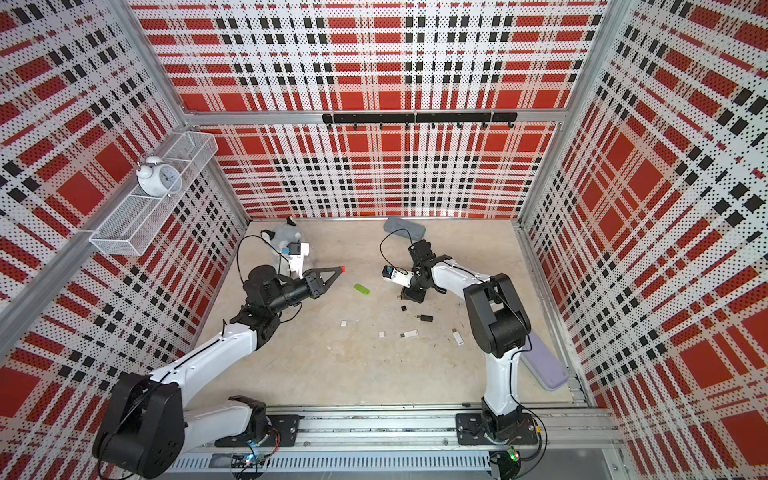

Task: Close the usb drive cover
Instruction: Pick up the cover from the center of the board, then pick up the USB drive from the center of the board.

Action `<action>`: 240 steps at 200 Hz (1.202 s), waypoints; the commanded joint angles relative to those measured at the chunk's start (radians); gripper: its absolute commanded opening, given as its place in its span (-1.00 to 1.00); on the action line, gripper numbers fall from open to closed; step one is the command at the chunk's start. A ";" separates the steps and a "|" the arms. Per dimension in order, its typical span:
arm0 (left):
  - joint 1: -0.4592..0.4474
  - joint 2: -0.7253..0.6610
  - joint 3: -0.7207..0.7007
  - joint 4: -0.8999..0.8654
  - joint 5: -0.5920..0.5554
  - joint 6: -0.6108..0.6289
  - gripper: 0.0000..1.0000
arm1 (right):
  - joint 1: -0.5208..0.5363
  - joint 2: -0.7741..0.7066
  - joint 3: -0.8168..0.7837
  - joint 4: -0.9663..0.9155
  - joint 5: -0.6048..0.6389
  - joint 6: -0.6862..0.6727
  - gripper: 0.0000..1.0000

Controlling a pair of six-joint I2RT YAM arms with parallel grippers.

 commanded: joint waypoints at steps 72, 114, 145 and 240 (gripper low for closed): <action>0.007 -0.015 -0.007 0.019 0.023 0.014 -1.00 | -0.010 0.104 0.082 -0.143 0.003 -0.044 -0.17; 0.007 -0.021 -0.013 0.019 0.021 0.008 -1.00 | -0.012 0.137 0.106 -0.179 -0.009 -0.038 -0.31; 0.008 -0.024 -0.013 0.018 0.020 0.004 -1.00 | -0.016 0.140 0.087 -0.193 -0.003 -0.032 -0.49; 0.008 -0.011 0.003 0.018 0.023 0.000 -1.00 | -0.019 0.043 0.019 -0.079 -0.029 0.003 -0.73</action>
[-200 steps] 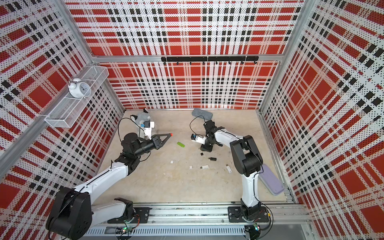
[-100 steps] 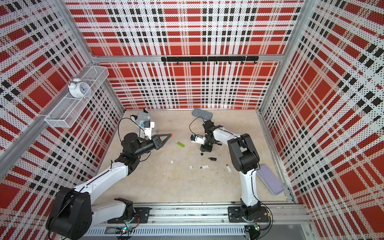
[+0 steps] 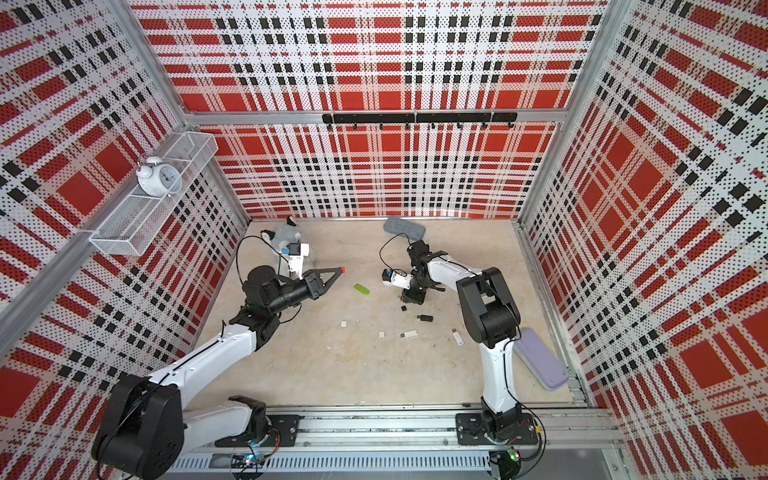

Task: Close the usb drive cover
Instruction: Pick up the USB drive from the center of the board.

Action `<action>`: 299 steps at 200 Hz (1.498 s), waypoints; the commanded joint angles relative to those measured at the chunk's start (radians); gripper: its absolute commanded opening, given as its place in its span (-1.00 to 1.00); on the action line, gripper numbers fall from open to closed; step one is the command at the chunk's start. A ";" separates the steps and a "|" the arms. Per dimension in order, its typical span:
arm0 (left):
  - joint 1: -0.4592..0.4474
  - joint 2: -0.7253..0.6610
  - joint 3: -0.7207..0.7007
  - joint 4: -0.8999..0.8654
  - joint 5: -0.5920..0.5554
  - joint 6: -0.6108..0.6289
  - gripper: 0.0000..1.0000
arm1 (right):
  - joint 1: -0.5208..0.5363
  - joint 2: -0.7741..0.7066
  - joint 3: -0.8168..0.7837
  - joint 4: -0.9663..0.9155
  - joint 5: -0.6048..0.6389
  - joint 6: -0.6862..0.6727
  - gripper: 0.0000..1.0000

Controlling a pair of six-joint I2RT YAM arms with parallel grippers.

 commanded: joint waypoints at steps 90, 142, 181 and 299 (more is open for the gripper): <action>-0.130 0.067 0.111 0.014 0.084 0.022 -1.00 | 0.016 -0.672 -0.422 0.477 -0.164 0.111 -0.74; -0.183 0.103 0.173 -0.015 0.122 0.024 -1.00 | 0.128 -0.850 -0.497 0.472 -0.036 0.034 -0.73; -0.209 0.123 0.197 -0.034 0.127 0.027 -1.00 | 0.208 -0.870 -0.501 0.475 0.078 0.012 -0.74; -0.218 0.134 0.217 -0.078 0.095 0.043 -1.00 | 0.252 -0.884 -0.491 0.516 0.102 0.009 -0.75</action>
